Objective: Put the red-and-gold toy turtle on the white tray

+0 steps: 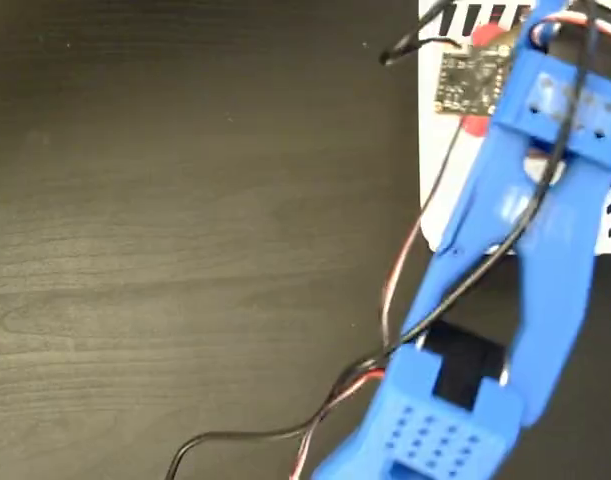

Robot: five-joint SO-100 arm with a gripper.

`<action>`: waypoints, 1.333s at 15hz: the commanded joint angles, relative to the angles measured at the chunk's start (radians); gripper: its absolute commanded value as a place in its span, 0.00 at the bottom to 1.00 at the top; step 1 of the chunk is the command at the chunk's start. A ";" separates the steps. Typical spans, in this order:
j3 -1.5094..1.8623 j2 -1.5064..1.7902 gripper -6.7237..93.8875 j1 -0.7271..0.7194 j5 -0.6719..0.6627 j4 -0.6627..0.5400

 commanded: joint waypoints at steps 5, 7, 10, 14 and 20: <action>-0.078 0.017 0.08 0.017 0.011 0.002; -0.066 0.017 0.35 0.020 0.008 0.000; -0.028 0.017 0.63 0.025 -0.003 -0.008; -0.015 0.017 0.75 0.038 -0.034 -0.005; -0.008 0.034 0.51 0.048 -0.038 0.000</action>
